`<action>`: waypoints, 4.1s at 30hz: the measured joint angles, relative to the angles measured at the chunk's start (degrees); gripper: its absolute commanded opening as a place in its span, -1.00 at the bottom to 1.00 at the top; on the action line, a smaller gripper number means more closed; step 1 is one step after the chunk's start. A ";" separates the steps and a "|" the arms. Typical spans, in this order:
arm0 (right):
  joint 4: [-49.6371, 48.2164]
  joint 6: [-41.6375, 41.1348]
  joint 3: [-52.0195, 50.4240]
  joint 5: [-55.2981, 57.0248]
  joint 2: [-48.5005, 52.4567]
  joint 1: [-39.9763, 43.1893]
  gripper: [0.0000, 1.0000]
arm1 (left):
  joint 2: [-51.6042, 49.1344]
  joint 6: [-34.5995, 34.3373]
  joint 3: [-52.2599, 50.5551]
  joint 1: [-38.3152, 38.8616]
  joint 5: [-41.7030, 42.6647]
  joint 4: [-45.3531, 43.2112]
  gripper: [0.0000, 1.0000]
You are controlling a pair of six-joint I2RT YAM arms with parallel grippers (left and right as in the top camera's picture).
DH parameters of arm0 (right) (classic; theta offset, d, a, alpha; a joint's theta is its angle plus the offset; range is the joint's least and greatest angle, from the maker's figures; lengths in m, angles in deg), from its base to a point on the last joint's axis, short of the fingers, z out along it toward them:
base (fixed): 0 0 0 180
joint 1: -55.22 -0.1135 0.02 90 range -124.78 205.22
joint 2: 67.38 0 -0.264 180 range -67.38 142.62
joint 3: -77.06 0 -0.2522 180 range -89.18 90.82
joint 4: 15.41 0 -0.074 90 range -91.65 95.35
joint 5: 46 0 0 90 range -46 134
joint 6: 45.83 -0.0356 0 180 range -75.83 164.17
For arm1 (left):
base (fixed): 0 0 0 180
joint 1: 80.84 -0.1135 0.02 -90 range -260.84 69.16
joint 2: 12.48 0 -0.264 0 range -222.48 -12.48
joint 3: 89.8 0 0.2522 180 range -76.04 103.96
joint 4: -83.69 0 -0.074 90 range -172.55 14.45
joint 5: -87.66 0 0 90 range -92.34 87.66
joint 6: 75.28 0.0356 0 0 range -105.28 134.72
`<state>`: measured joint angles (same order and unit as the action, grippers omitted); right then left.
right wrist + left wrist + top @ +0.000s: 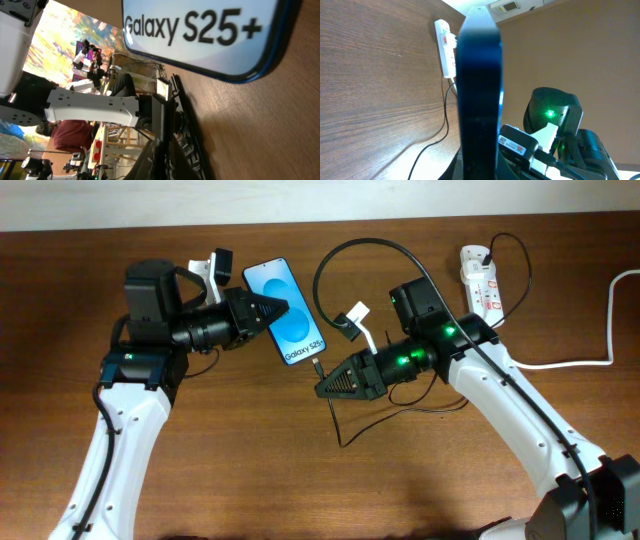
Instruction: Plug charger to phone and switch on socket
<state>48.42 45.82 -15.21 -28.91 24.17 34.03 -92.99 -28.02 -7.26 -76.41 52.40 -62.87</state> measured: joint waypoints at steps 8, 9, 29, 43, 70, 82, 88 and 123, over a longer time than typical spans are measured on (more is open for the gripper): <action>0.02 0.07 0.02 0.00 0.00 0.00 -0.91 | 0.00 -2.49 0.00 1.53 -3.67 -0.26 -1.00; 0.02 0.04 0.00 0.00 0.00 0.00 -0.92 | 0.00 -2.56 0.00 1.90 -4.04 -0.26 -1.00; 0.22 0.04 0.02 1.53 0.00 0.00 -0.91 | 0.00 -4.04 0.00 1.95 -2.21 -2.25 -1.00; 0.22 0.09 0.02 -0.68 0.00 0.00 -0.91 | 0.00 -2.62 0.00 1.92 -0.72 -2.25 -1.00; 0.24 0.09 0.00 -2.19 0.00 0.39 -0.92 | 0.00 -2.47 0.00 1.77 0.15 -2.40 -1.00; -0.90 0.11 0.00 -1.49 0.00 0.39 -0.91 | 0.00 -2.47 0.00 1.77 0.35 -2.38 -1.00; -1.68 0.09 0.00 -1.46 0.00 0.39 -0.91 | 0.00 -2.47 0.00 1.77 0.33 -2.40 -1.00; -10.75 -4.33 -0.79 -1.11 0.00 0.04 -0.91 | 0.00 1.79 0.09 0.90 2.84 -1.25 -1.00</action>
<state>37.66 41.49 -15.99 -30.02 24.17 34.08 -92.99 -26.23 -7.18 -75.52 55.24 -64.11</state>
